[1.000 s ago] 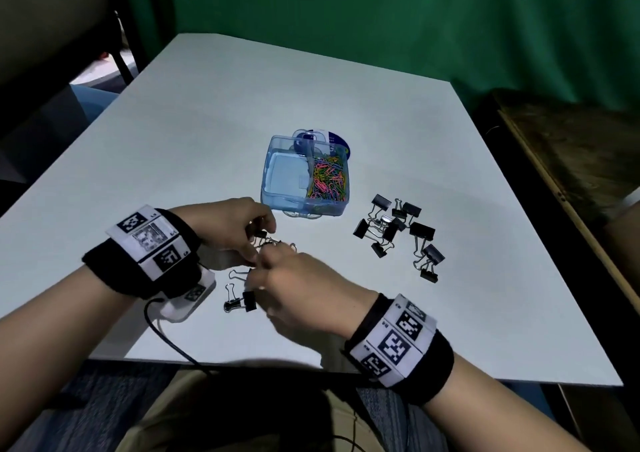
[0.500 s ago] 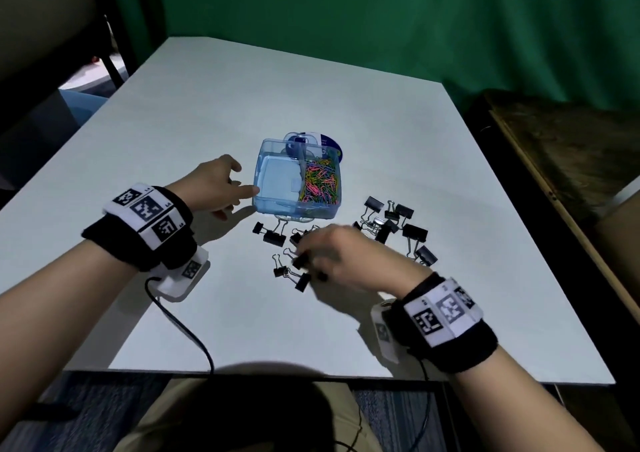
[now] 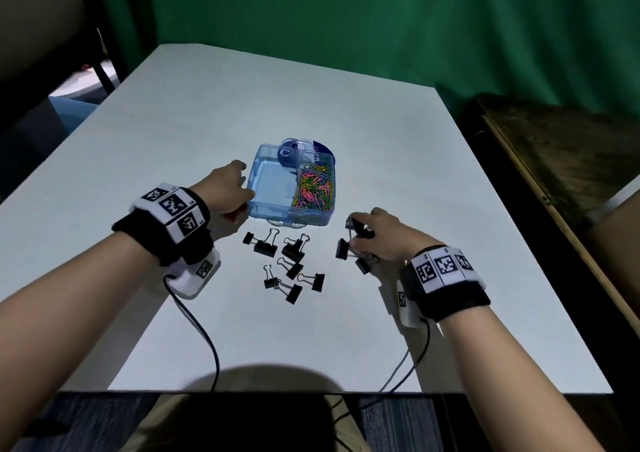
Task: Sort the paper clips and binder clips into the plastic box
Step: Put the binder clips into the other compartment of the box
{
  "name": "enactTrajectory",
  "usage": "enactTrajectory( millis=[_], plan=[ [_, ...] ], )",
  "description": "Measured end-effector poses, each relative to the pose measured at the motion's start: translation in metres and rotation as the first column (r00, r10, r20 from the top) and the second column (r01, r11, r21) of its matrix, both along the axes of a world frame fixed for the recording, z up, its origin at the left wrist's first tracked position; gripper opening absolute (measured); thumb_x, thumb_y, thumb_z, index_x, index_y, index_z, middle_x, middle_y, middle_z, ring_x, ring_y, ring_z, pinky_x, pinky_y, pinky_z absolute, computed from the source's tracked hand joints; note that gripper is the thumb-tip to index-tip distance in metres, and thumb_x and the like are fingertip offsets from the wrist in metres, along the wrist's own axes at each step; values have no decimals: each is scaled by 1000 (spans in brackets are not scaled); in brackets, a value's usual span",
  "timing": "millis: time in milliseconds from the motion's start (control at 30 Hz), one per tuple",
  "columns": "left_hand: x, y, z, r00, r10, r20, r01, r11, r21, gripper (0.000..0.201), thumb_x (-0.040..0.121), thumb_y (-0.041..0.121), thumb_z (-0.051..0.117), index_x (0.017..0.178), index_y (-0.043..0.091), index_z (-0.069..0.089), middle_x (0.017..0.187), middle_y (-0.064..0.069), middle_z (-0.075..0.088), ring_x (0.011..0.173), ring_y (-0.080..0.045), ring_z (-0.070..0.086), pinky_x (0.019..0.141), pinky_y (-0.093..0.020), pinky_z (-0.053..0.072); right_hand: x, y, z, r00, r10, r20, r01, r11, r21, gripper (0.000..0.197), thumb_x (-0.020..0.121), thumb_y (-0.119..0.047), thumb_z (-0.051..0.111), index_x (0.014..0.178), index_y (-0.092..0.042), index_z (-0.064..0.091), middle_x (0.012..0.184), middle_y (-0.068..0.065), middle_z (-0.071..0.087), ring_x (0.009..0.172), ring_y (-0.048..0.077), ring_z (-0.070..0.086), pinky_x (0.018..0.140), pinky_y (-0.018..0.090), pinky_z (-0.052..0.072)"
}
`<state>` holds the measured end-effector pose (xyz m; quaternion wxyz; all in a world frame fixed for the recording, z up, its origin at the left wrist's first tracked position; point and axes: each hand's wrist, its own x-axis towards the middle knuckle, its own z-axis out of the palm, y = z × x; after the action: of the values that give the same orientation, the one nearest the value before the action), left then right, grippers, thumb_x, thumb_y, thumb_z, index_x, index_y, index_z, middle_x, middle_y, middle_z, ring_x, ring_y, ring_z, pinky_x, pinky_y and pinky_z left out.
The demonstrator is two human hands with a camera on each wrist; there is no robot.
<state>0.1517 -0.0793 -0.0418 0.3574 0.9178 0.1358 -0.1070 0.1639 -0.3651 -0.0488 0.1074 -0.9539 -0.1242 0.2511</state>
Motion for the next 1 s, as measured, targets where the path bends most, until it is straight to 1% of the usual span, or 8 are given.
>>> enactTrajectory(
  millis=[133,267,400,500,600,700,767,1000],
  plan=[
    [5,-6,1,1000,-17,15,16,1000,12,65,89,11,51,147,12,22,134,-20,53,113,-38,57,87,-35,47,-31,14,0,993,114,-15,-114,993,4,57,91,-35,55,144,-26,34,125,13,38,126,34,36,103,44,38],
    [2,-18,4,992,-113,49,113,994,14,61,91,9,51,145,17,25,115,-19,61,73,-30,59,67,-32,49,-57,25,10,979,202,-40,-194,969,150,60,91,-31,58,146,-25,33,141,10,34,135,27,33,108,34,32],
    [0,-22,0,988,-151,23,150,989,9,69,92,12,52,150,16,14,108,-21,64,54,-23,58,57,-31,52,-57,-2,30,999,1,44,-8,987,159,87,78,-35,73,149,-28,23,157,11,18,146,26,17,117,41,25],
    [0,-20,-4,989,-148,29,149,988,-33,68,91,14,56,145,12,14,90,-17,67,48,-18,57,45,-27,47,-54,-36,39,983,-175,47,178,983,-45,107,63,-41,82,149,-28,19,147,10,28,138,28,29,106,40,38],
    [2,-20,-6,989,-143,34,144,990,-11,64,89,15,58,139,6,18,99,-18,67,56,-21,57,52,-29,46,-60,-52,39,959,-275,-66,260,949,-177,117,53,-41,86,147,-35,16,133,6,32,122,27,47,90,40,52],
    [3,-19,-8,987,-157,30,158,986,-45,45,90,12,56,130,10,34,89,-13,64,57,-26,59,54,-32,53,-70,-40,33,973,-218,-78,205,967,-152,91,57,-33,80,134,-40,32,115,2,33,91,27,61,78,40,58],
    [3,-17,-8,984,-172,44,174,984,-45,45,89,11,57,129,11,37,87,-10,62,51,-14,61,43,-17,49,-75,-23,27,986,-166,-26,163,982,-99,65,69,-24,70,126,-36,41,112,5,33,73,22,58,74,37,57],
    [-1,-18,-8,970,-237,48,239,969,-61,51,88,9,59,134,13,35,95,-17,66,63,-25,59,45,-16,47,-79,24,9,1000,14,8,-14,1000,21,49,79,-7,60,123,-23,48,110,6,34,77,32,58,72,34,50]
  ],
)
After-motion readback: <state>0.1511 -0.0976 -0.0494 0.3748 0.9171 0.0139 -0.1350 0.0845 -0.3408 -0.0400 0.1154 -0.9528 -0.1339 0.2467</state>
